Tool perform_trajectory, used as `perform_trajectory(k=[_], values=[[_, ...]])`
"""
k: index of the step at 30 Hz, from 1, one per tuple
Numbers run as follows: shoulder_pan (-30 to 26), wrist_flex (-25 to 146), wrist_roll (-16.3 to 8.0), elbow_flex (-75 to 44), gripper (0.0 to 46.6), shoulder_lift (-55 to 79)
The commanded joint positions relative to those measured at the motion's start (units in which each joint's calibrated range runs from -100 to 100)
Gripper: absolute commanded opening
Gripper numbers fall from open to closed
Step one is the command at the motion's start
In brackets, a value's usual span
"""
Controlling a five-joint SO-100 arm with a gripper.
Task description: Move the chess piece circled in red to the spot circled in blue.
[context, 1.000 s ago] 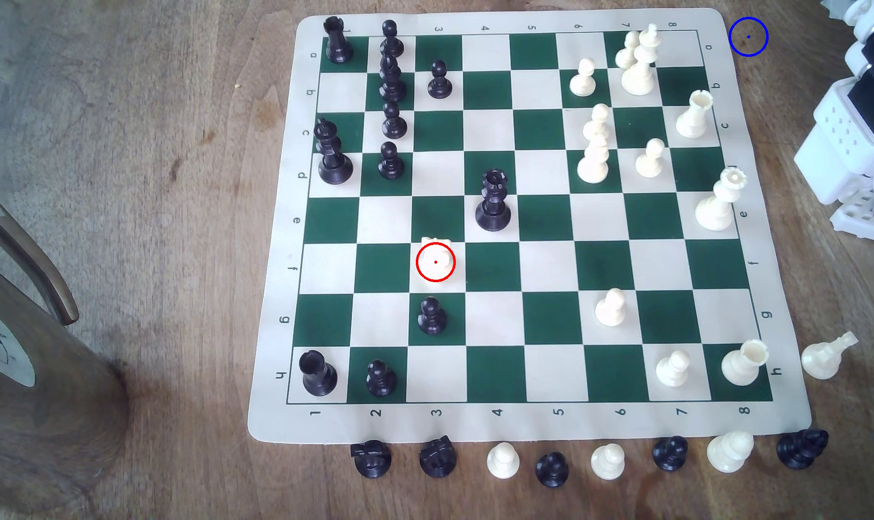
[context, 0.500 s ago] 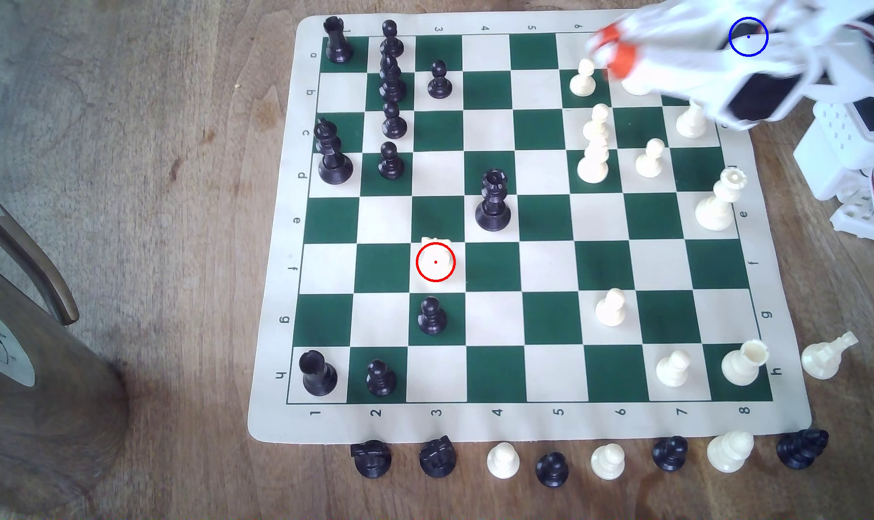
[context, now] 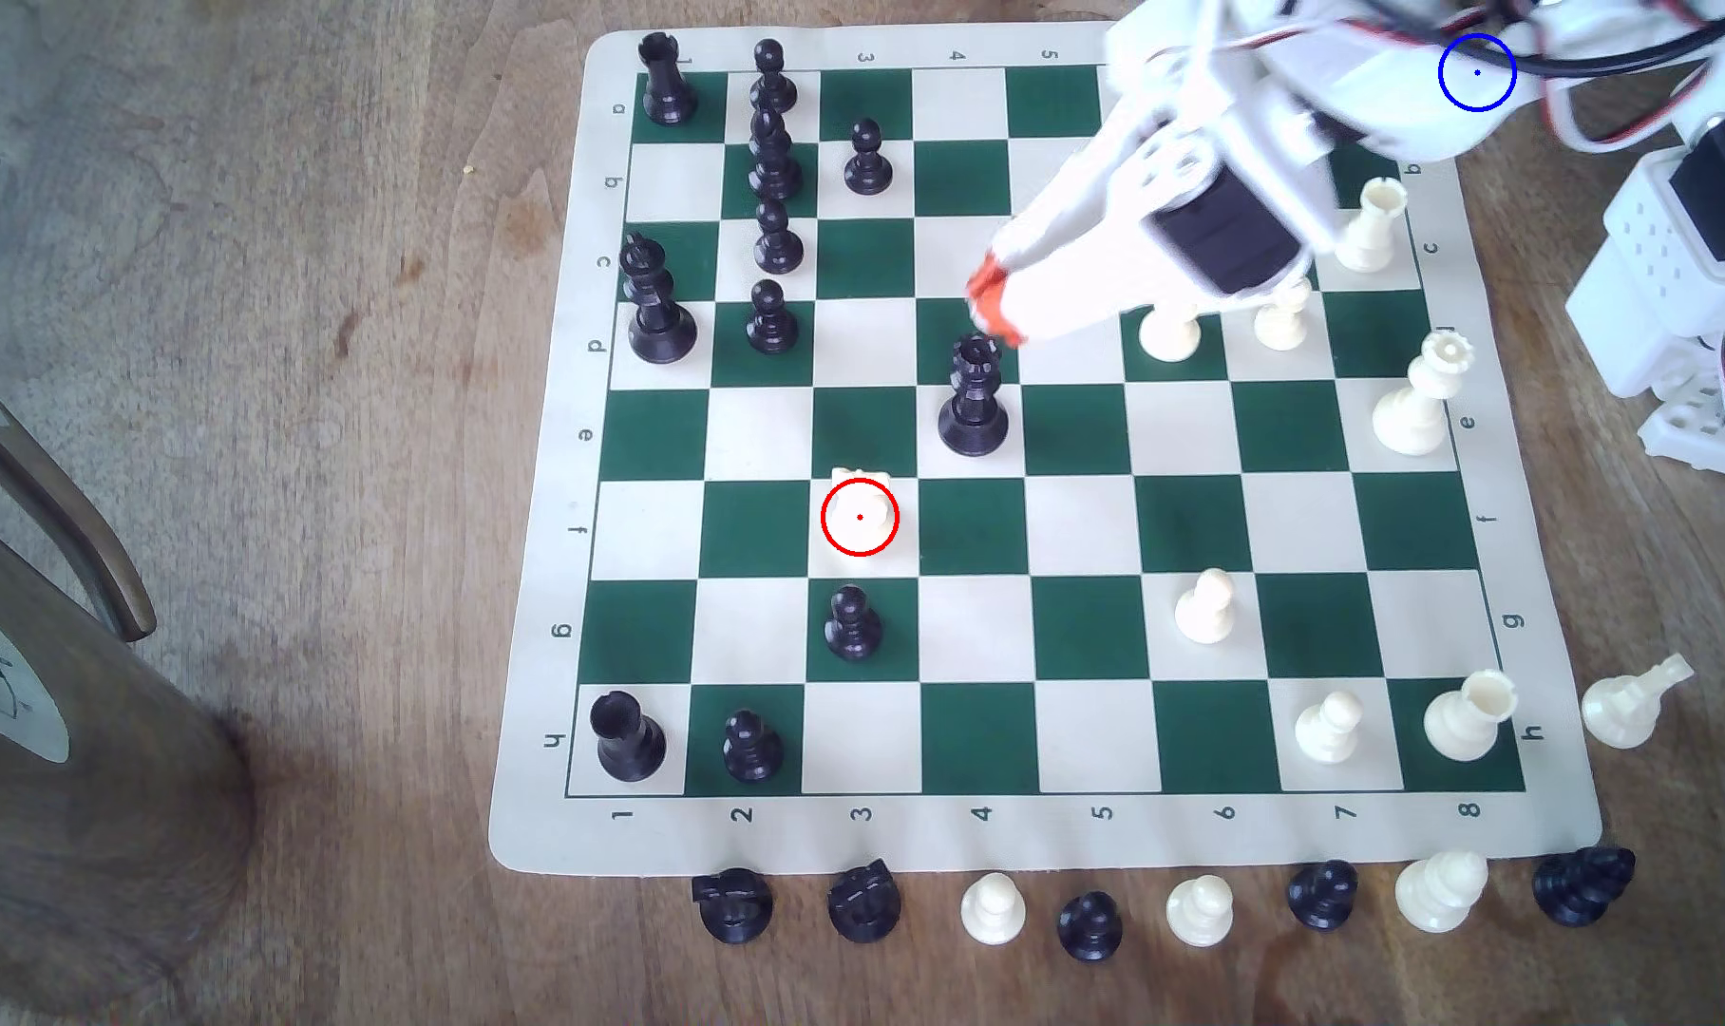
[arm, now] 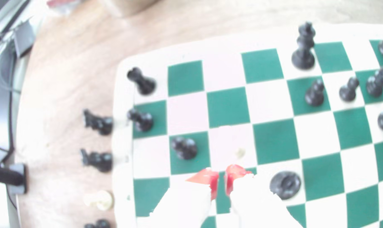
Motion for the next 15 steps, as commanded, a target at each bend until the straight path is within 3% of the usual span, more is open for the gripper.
perform_trajectory(k=[1,3,4,9,15], values=[[-1.63,3.22,-1.22,-14.18,5.7,11.80],[-2.18,2.57,-1.66,-15.45,13.0,13.84],[-2.18,1.75,-1.76,-15.91,14.0,14.60],[-2.34,1.09,-1.81,-21.16,13.8,17.91],[-1.09,1.01,-0.15,-22.25,13.4,22.50]])
